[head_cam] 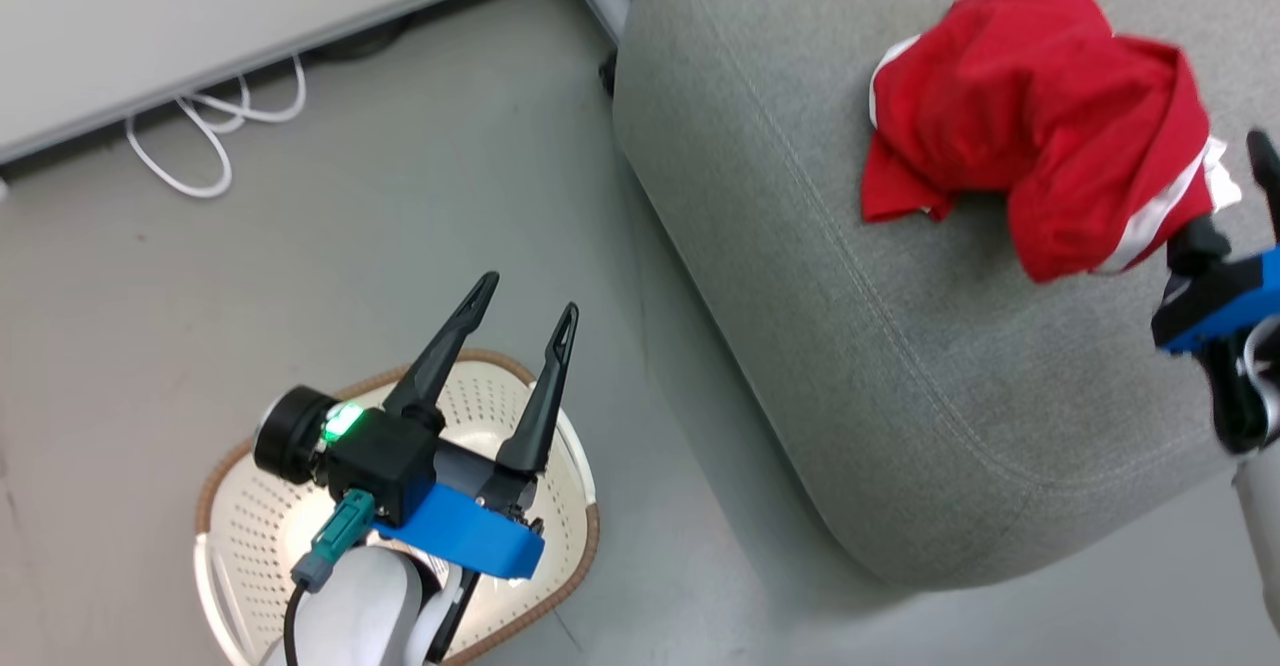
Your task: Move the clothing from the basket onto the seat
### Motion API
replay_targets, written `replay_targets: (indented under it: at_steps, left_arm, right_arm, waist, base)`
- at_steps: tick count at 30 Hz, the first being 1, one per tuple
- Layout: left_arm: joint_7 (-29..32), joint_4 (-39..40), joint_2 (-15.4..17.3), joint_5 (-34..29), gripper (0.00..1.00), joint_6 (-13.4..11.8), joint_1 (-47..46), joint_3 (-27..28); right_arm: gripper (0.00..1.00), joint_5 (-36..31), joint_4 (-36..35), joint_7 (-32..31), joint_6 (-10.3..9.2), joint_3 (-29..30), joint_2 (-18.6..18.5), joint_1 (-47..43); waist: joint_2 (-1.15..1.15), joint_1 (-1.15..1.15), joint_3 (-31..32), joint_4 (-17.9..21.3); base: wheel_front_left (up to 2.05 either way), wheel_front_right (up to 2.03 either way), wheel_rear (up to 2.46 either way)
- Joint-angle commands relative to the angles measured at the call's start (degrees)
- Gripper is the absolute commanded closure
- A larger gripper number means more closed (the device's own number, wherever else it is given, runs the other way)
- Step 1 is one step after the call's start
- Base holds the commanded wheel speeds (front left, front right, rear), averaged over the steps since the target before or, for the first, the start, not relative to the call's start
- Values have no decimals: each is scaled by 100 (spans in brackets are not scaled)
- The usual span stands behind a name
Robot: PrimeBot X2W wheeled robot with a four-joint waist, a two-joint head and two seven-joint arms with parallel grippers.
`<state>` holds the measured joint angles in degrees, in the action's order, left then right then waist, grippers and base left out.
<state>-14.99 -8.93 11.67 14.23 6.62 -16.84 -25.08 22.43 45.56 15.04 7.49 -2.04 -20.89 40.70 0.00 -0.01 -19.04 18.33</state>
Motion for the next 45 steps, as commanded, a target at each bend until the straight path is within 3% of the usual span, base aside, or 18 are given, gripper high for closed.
replay_targets:
  at_steps: [1, 16, 21, 28, 36, 45]
  left_arm:
    - [-28, -30, -68, 28, 0, 32, 170, 88]
    - [-29, -77, -491, -73, 0, 95, 922, 608]
    - [-28, -72, -559, -86, 0, 84, 1031, 694]
    - [-29, -57, -607, -57, 0, 88, 1244, 757]
    - [-28, -47, -638, -28, 0, 89, 1287, 762]
    - [-28, -82, -667, -6, 0, 89, 1368, 946]
  right_arm:
    - [0, 32, -93, 20, 1, -24, -38, -311]
    - [0, -193, -1375, -303, 1, 327, 278, -2155]
    - [0, -361, -1895, -490, 1, 555, 506, -2628]
    - [0, -866, -2857, -1044, 1, 1110, 1099, -3488]
    - [0, -1240, -3929, -1616, 1, 837, 1606, -4196]
    - [0, -1186, -4264, -1689, 1, 346, 1737, -4223]
  waist:
    - [0, 1, 366, -102]
    - [0, 1, 1128, -511]
    - [0, 1, 1234, -685]
    - [0, 1, 1394, -932]
    - [0, 1, 1466, -1277]
    - [0, 1, 1539, -1699]
  base:
    - [0, 0, 0]
    - [0, 0, 0]
    - [0, 0, 0]
    - [0, 0, 0]
    - [0, 0, 0]
    - [0, 0, 0]
